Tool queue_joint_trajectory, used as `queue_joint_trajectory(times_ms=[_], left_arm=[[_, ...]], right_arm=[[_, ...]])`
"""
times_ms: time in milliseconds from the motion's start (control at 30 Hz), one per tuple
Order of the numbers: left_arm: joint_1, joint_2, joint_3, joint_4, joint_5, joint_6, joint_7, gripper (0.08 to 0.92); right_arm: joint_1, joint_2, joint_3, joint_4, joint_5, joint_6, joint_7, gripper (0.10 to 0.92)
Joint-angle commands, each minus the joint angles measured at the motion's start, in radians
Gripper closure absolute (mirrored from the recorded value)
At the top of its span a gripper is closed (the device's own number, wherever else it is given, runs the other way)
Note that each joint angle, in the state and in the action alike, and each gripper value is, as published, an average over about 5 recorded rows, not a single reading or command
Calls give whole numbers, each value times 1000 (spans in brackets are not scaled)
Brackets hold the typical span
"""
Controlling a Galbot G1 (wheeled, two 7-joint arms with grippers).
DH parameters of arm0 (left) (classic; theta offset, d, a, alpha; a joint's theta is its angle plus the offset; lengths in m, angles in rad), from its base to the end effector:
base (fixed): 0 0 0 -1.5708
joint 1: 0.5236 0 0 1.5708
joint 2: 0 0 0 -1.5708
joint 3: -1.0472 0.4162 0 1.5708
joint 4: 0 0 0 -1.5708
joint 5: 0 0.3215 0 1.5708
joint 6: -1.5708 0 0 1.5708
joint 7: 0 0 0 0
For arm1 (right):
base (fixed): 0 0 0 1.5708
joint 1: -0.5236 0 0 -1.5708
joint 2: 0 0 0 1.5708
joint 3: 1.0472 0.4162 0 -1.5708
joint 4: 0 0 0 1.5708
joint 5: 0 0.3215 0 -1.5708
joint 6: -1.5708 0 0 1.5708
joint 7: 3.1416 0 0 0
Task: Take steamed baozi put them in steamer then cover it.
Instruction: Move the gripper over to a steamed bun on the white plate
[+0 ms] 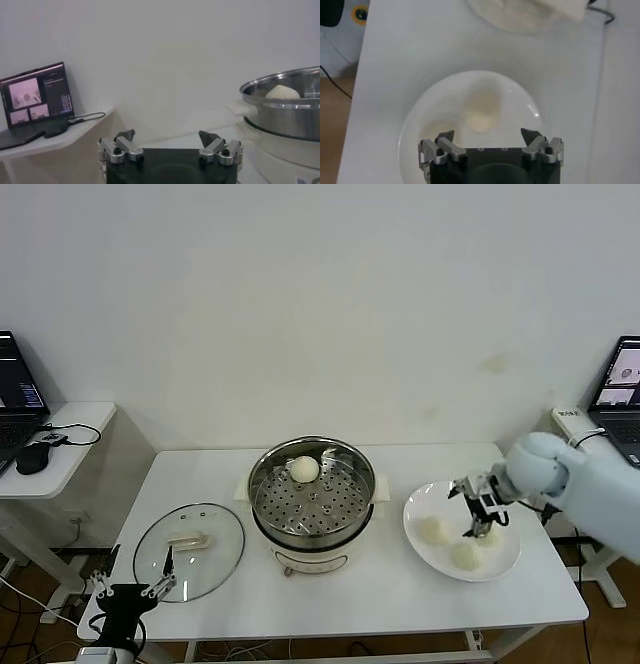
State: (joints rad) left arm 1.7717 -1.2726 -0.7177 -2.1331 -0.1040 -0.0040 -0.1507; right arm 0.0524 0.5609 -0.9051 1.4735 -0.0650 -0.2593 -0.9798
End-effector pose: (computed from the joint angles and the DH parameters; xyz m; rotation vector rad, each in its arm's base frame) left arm 0.0550 0.1221 -0.3406 0.1995 -3.0007 -0.3916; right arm 0.4716 -0.2104 -0.1894 1.2750 -1.4020 1.4893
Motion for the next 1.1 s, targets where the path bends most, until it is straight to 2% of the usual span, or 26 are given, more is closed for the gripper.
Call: queue_joint_trajectory(times_ms=[33,300,667,1100], left_arm=[[0,0,-1,4,1,2,0,177],[0,2,-13,10,-1,0,-1,177],[-9,2,-13,26,-1,0,-1,177],[-10,-4,-12,28,-1,0,-2,177]], right_arm=[[-130,114,86,-131,-70,2,3,202],[-135,214,105,-229,-103,0,17,202],[-145,257,110,-289,-133,-3,17,220],[-115,231,108,-257,-112,-10,-23,403]])
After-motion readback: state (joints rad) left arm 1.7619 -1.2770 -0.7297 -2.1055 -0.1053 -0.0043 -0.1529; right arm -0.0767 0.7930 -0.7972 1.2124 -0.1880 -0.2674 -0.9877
